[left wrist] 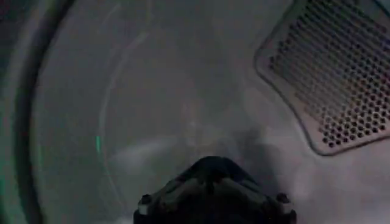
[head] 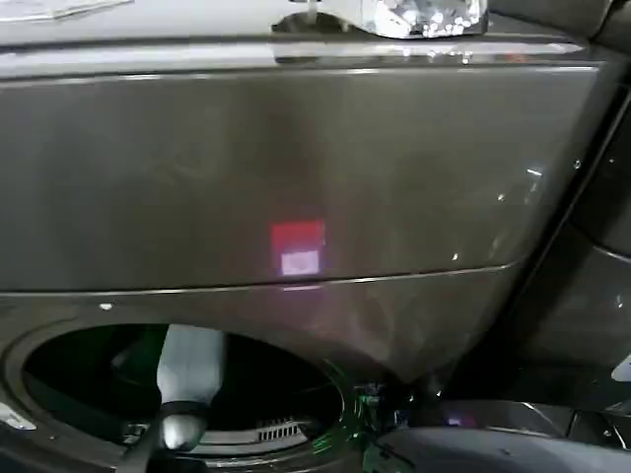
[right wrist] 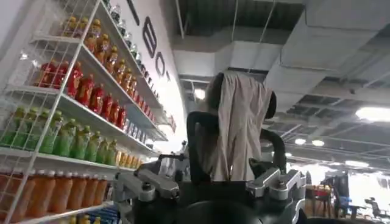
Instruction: Grasp the clothes from the dryer.
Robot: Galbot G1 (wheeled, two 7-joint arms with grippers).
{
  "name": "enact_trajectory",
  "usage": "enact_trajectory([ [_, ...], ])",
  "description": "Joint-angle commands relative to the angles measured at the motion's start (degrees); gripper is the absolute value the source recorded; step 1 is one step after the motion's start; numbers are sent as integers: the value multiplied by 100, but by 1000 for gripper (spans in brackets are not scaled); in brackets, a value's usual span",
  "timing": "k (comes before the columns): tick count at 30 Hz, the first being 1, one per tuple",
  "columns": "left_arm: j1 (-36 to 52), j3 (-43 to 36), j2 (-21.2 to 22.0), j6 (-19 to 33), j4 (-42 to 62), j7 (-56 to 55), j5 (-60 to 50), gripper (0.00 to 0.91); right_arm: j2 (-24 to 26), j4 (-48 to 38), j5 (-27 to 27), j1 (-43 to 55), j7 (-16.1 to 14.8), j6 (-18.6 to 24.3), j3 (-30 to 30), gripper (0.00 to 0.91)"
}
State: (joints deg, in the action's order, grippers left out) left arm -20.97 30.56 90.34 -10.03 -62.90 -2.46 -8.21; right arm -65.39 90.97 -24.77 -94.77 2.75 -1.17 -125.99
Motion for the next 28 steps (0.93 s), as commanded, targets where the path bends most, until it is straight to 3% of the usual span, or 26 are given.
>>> enact_trajectory([
  [1,-32,-22,-9,-209,-145,-344,410,0,0,-19,13,-7,-20,18,-19,907],
  [7,-37,-54,-10,-185,-89,-258,397,0,-3,-11,39,-6,4,-15,-33,907],
  [11,-50,-66,-14,-171,-53,-205,382,0,8,65,223,-15,202,-391,-84,907],
  [28,-13,-71,-22,-120,22,-135,333,0,22,99,214,7,243,-498,-112,907],
])
